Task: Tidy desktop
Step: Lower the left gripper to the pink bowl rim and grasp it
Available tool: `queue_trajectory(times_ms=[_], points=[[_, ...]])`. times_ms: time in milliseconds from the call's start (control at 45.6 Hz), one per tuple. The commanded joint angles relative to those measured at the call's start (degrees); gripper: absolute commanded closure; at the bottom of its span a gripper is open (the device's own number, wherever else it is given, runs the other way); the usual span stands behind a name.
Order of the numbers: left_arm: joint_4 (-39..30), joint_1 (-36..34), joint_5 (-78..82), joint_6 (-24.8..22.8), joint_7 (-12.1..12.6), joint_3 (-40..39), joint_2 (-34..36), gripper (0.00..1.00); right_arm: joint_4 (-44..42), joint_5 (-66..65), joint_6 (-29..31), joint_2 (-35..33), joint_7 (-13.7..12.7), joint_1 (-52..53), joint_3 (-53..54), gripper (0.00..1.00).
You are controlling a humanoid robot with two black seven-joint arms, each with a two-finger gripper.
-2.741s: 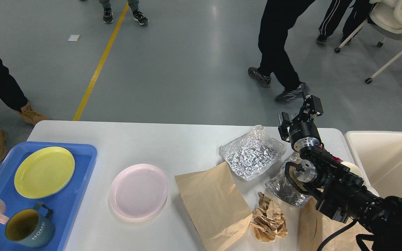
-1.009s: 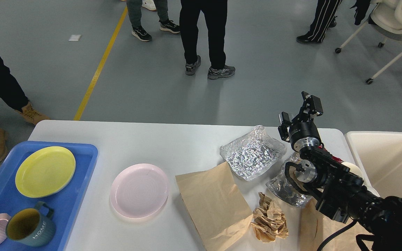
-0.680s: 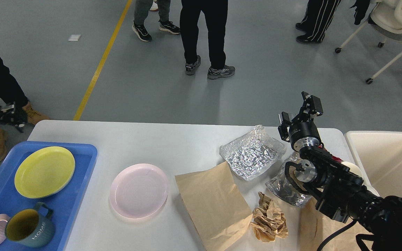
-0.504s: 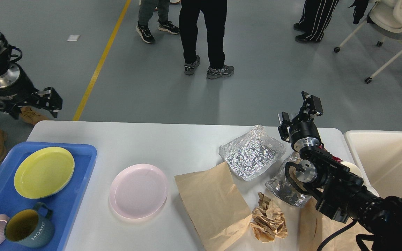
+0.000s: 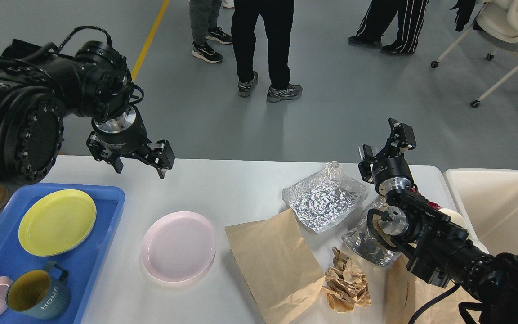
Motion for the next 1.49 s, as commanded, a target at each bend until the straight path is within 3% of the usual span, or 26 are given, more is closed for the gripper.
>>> queue_trajectory(times_ms=[0,285,329,504,636,899,1469], points=[[0.32,5.26,-0.09,-0.01,0.51,-5.18,0.3,0.05,0.0,0.01,0.0,0.03,-0.05,0.0,0.0,0.0],[4.71,16.87,0.0,6.29,1.21,-6.77,0.57,0.06,0.0,0.01,0.0,0.03,-0.05,0.0,0.0,0.0],[4.89,18.1,0.0,7.52,2.26,-6.77,0.74,0.06,0.0,0.01,0.0,0.03,-0.05,0.0,0.0,0.0],[5.33,20.74,-0.18,14.02,10.35,-7.38,1.97,0.06,0.0,0.01,0.0,0.03,-0.05,0.0,0.0,0.0],[6.64,23.37,-0.09,16.4,13.16,-11.25,3.12,0.06,0.0,0.01,0.0,0.03,-0.05,0.0,0.0,0.0],[12.88,29.0,0.0,16.58,13.61,-14.59,2.41,0.05,0.0,0.01,0.0,0.03,0.03,0.0,0.0,0.0],[13.06,32.51,0.08,18.07,13.7,-16.44,2.32,0.08,0.0,0.01,0.0,0.03,0.03,0.0,0.0,0.0]])
